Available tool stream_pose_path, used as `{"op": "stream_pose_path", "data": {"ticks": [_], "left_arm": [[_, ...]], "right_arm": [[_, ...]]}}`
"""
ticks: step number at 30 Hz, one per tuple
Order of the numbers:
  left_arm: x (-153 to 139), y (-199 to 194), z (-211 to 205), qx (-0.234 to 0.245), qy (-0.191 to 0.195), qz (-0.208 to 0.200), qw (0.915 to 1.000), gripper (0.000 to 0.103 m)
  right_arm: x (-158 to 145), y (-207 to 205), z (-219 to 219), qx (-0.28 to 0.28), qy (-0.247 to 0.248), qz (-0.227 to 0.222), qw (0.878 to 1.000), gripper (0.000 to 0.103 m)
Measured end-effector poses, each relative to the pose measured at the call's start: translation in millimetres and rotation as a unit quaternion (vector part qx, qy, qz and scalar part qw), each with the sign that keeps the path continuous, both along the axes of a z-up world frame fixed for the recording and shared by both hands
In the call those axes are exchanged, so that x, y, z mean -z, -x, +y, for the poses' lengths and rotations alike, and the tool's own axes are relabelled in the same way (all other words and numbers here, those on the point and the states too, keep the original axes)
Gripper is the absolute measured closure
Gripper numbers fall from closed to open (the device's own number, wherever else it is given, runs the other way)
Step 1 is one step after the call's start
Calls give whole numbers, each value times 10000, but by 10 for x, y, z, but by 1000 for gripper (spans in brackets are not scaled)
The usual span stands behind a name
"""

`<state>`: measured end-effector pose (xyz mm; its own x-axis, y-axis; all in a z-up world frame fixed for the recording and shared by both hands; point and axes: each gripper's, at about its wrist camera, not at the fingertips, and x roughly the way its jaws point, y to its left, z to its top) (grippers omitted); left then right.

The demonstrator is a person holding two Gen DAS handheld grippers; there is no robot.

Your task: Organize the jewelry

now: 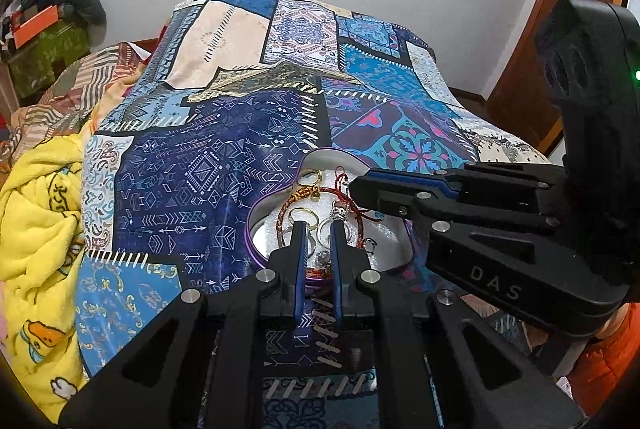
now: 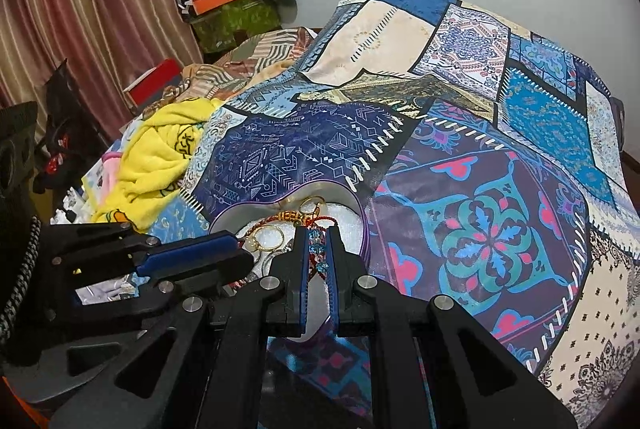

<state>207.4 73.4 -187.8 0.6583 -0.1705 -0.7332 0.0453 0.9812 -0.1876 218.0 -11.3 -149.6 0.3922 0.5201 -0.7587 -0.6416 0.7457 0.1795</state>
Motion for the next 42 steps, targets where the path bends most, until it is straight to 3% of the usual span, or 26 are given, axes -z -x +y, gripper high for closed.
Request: {"op": "stream_pose_path", "data": {"ticks": [5, 9, 19, 28, 36, 42], "left_arm": [[-29, 30, 19, -28, -19, 21, 10000, 90], [-90, 88, 49, -111, -13, -26, 9999, 75], [-380, 275, 126, -318, -45, -284, 9991, 71], [-878, 644, 33, -394, -232, -810, 9957, 70], [-1643, 1240, -135, -472, -330, -1856, 9809, 69], [-2174, 1823, -286, -609, -452, -2817, 9565, 60]], "right_arm": [[-6, 13, -47, 48, 52, 9, 10000, 84], [-50, 59, -86, 115, 104, -102, 9998, 72], [-272, 213, -220, 219, 52, -297, 9993, 71], [-936, 639, -412, 377, -302, -963, 9942, 71], [-1771, 1285, -715, 587, -977, -1992, 9733, 70], [-2197, 1829, -908, 745, -1466, -2744, 9475, 57]]}}
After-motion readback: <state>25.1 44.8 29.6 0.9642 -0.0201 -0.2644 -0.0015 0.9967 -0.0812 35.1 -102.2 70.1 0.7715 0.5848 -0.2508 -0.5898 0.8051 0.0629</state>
